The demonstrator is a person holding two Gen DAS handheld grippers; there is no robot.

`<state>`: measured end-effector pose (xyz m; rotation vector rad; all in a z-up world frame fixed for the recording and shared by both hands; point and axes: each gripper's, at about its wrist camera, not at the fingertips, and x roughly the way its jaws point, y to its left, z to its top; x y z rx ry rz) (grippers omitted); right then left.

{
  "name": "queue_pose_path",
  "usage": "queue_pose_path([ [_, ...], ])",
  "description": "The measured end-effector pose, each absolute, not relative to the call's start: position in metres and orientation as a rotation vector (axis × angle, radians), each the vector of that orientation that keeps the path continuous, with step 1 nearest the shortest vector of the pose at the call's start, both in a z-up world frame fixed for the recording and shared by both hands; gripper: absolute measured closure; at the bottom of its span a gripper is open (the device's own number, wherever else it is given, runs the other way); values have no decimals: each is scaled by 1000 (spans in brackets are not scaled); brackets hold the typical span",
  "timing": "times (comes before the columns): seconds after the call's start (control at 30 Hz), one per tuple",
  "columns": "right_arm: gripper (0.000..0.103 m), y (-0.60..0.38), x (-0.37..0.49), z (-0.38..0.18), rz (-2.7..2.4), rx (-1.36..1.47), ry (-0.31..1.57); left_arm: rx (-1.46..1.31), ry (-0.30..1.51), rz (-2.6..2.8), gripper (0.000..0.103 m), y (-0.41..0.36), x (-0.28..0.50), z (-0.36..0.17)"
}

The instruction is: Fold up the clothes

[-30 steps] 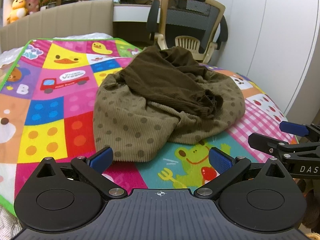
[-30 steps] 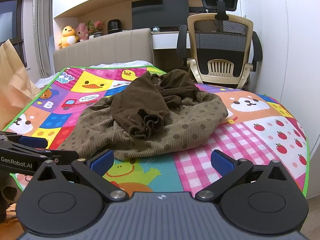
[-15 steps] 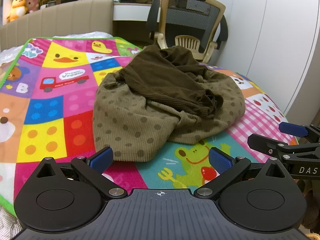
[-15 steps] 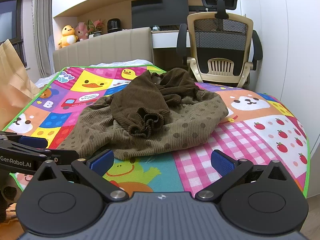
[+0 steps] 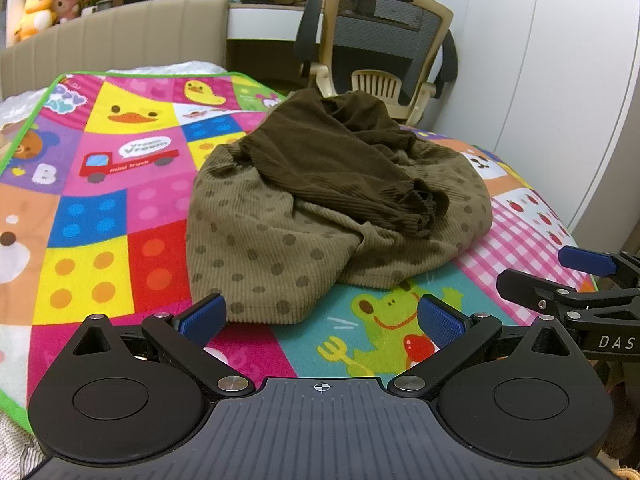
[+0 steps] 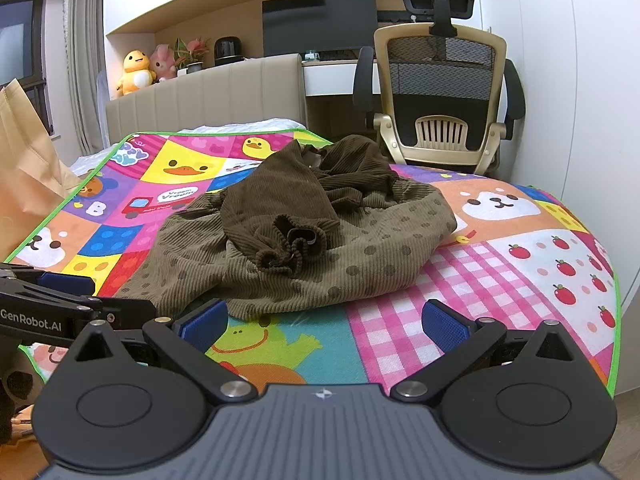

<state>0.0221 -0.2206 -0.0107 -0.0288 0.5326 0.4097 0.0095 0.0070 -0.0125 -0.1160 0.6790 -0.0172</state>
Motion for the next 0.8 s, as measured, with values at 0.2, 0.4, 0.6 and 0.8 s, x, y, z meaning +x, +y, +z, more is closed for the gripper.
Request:
queue_pose_path([
  [0.2,0,-220,23,-11,413,-32,531,-113,684,-18,0,7,11,-13],
  [0.4,0,-221,30,-14,410,-49,551,-111,687,-31,0,12,21,-10],
  [0.6,0,-225,90,1,433,-55,592,-180,713,-92,0,37,92,4],
  [0.8,0,-231,194,-15,378,87,785,-259,804,-90,0,55,167,-15],
])
